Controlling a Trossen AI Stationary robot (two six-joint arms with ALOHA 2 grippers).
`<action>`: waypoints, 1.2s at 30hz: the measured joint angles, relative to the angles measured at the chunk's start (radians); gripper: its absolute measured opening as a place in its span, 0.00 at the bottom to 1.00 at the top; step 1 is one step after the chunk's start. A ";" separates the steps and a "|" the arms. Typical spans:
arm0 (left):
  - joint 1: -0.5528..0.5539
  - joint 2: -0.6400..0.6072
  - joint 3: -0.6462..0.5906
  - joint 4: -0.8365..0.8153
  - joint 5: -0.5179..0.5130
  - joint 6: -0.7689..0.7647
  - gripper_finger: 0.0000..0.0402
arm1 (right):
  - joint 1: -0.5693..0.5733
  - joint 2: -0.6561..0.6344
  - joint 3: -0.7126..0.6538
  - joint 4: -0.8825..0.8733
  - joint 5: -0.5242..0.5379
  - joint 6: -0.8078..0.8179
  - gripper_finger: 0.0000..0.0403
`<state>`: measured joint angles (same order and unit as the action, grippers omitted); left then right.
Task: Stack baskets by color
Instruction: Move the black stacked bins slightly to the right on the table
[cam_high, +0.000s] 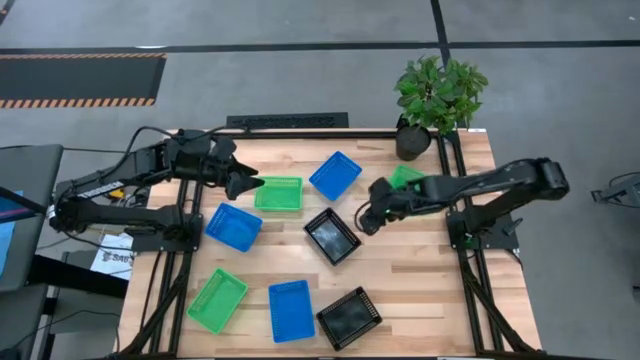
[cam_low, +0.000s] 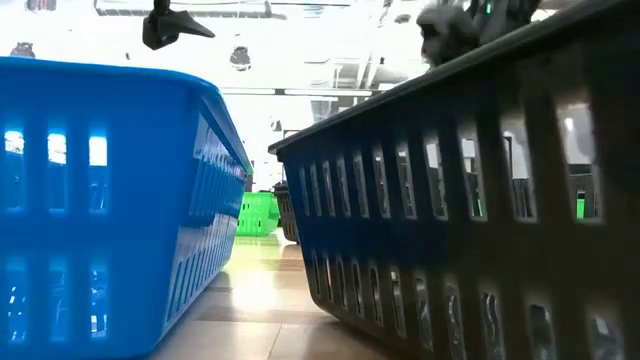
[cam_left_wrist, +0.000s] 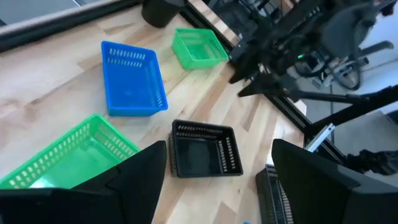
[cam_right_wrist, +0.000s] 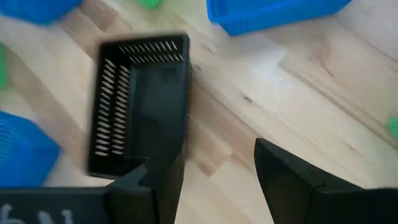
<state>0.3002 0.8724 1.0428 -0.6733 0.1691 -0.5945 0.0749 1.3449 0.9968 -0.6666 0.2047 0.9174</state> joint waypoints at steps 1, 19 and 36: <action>0.000 0.006 0.000 0.002 0.009 0.001 0.69 | -0.003 0.022 -0.013 0.015 0.000 -0.021 0.53; 0.000 0.018 0.000 0.040 0.028 0.031 0.69 | 0.019 0.227 -0.015 0.249 -0.114 -0.086 0.53; 0.000 0.018 0.000 0.034 -0.008 0.014 0.69 | 0.024 0.412 0.036 0.204 -0.158 -0.037 0.37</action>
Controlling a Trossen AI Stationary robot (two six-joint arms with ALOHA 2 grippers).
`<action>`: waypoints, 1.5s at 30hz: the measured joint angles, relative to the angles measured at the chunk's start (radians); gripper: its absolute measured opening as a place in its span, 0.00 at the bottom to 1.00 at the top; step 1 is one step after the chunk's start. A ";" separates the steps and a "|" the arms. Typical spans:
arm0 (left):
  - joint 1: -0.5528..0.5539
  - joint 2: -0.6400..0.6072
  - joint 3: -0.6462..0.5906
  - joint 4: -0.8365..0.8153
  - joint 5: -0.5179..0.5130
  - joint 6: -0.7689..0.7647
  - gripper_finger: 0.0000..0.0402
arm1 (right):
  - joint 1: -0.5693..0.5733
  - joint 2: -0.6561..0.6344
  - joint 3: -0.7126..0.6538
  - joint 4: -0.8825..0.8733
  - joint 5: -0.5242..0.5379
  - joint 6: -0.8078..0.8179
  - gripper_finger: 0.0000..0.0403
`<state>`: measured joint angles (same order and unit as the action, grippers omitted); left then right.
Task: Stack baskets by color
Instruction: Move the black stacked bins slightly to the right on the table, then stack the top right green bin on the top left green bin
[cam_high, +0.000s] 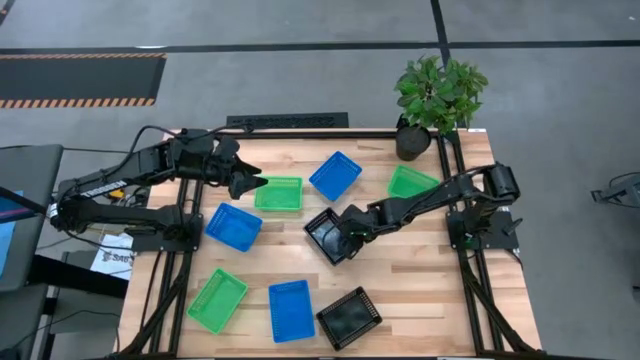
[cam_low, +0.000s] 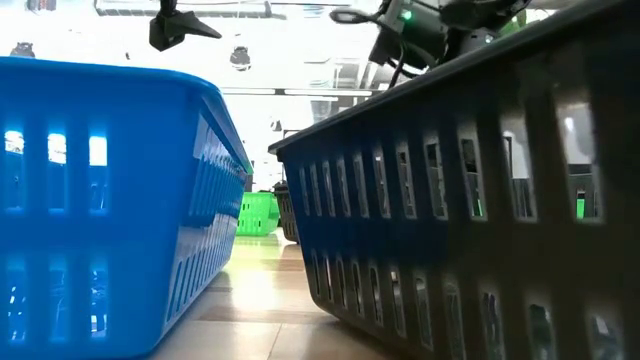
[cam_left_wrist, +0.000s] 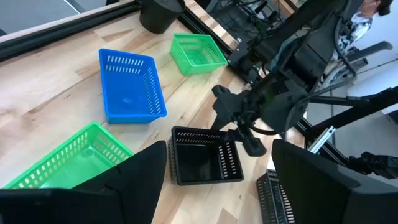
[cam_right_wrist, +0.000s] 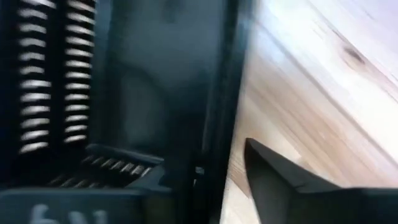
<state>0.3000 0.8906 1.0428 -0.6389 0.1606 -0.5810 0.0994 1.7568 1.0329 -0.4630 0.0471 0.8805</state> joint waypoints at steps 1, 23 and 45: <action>0.000 0.000 0.000 0.001 0.000 0.000 0.69 | 0.000 0.002 0.003 -0.015 -0.001 0.027 0.33; 0.000 0.000 0.000 0.001 -0.015 0.016 0.69 | 0.183 -0.135 -0.057 -0.280 0.078 0.815 0.06; 0.000 0.000 0.000 -0.001 0.069 0.012 0.69 | 0.228 -0.330 0.034 -0.547 0.133 0.839 0.55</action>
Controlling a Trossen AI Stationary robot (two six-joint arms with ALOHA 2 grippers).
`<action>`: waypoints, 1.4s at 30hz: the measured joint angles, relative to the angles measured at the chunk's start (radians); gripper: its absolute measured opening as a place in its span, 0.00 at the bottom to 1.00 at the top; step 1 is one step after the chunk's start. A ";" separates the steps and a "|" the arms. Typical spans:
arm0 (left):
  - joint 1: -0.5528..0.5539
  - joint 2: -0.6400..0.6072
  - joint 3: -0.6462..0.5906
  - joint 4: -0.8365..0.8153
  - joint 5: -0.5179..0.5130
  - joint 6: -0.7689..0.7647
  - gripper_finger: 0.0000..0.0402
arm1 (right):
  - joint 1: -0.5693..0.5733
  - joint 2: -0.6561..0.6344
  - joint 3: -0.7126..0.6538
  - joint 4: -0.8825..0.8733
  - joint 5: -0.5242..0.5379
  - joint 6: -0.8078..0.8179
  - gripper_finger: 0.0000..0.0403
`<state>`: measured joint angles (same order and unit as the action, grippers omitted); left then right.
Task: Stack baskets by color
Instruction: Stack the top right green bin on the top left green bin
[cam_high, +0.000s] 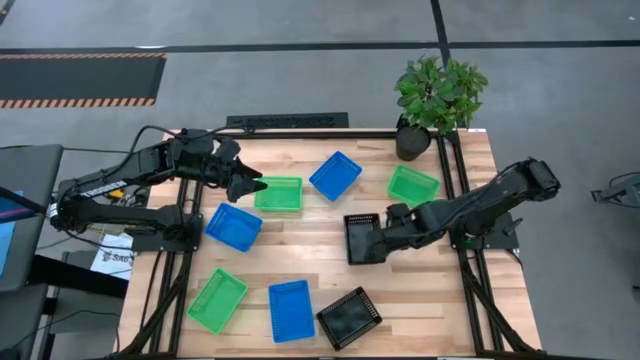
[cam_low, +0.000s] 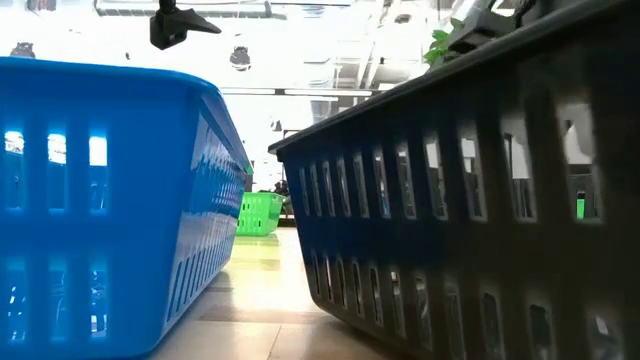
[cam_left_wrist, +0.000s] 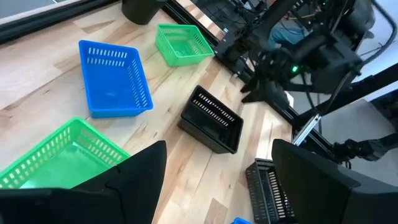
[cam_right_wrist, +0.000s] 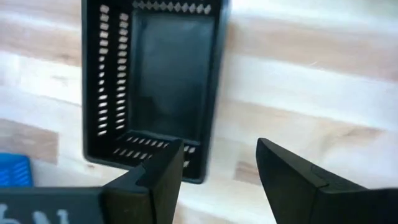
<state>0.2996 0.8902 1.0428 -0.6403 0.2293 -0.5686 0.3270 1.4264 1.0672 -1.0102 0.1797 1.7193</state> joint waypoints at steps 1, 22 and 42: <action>0.000 0.000 0.000 -0.004 0.001 0.000 0.69 | 0.001 -0.011 0.000 -0.018 0.007 0.003 0.55; 0.000 0.062 0.000 -0.022 0.026 -0.038 0.69 | -0.090 -0.050 -0.003 -0.399 -0.017 -0.304 0.53; 0.012 0.079 -0.001 0.094 0.026 -0.043 0.69 | -0.368 0.008 -0.026 -0.272 0.059 -1.084 0.52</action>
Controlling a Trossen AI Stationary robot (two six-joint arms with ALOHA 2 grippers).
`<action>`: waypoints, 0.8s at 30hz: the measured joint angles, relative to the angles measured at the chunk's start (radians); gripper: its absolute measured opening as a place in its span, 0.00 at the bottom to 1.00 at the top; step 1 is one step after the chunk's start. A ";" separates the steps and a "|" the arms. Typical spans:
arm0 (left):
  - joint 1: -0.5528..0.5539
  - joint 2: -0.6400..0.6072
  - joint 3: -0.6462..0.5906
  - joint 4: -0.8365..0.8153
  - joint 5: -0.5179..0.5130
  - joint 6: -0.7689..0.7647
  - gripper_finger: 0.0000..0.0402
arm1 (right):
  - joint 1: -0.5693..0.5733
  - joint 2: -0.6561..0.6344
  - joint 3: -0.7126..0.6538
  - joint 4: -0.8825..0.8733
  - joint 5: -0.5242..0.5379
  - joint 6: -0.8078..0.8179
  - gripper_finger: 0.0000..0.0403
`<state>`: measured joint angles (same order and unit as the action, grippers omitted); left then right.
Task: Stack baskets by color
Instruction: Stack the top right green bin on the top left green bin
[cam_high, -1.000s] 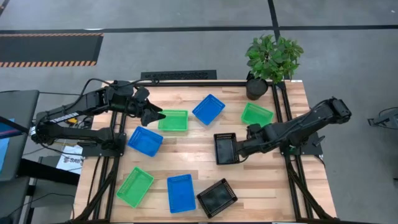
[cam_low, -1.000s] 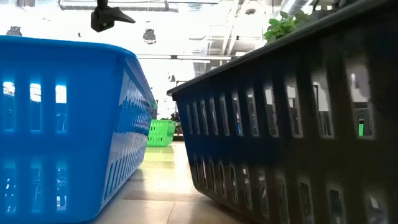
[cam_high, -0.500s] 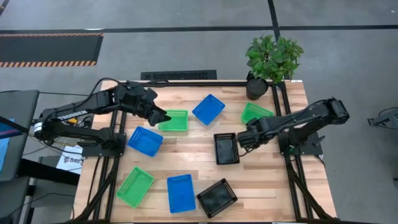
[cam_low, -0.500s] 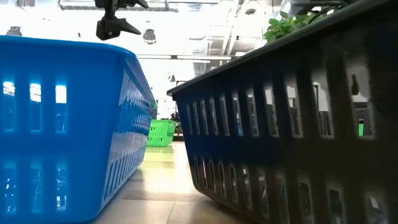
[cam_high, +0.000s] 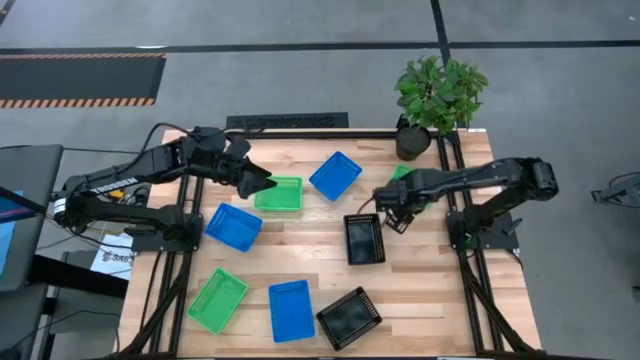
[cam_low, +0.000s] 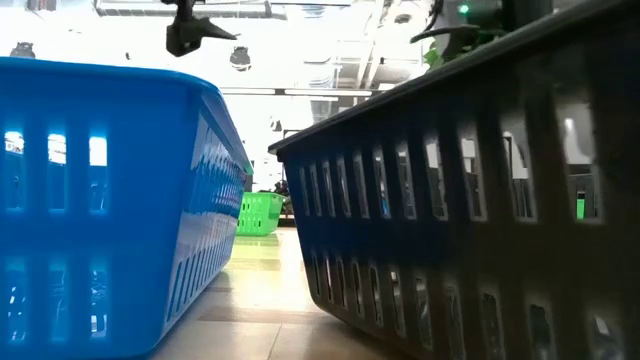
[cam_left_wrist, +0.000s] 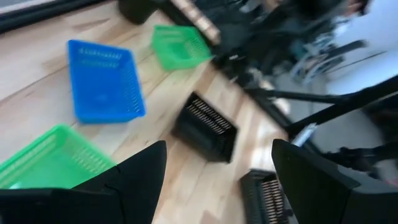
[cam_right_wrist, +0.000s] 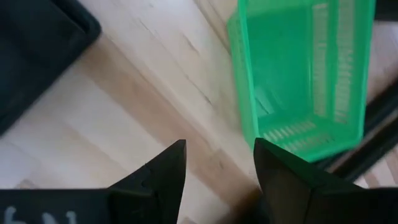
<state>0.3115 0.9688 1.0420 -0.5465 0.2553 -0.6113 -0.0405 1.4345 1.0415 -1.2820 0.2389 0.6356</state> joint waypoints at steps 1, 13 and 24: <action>0.000 0.000 0.000 0.021 0.015 -0.001 0.69 | -0.017 -0.001 -0.008 0.020 -0.001 -0.019 0.52; 0.067 -0.057 0.001 0.109 0.020 -0.009 0.69 | -0.111 -0.041 -0.068 0.107 -0.002 -0.211 0.52; 0.102 -0.068 0.001 0.119 -0.002 -0.030 0.69 | -0.188 -0.091 -0.217 0.281 -0.076 -0.307 0.52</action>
<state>0.4130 0.9009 1.0428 -0.4272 0.2537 -0.6416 -0.2283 1.3430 0.8241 -1.0006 0.1628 0.3289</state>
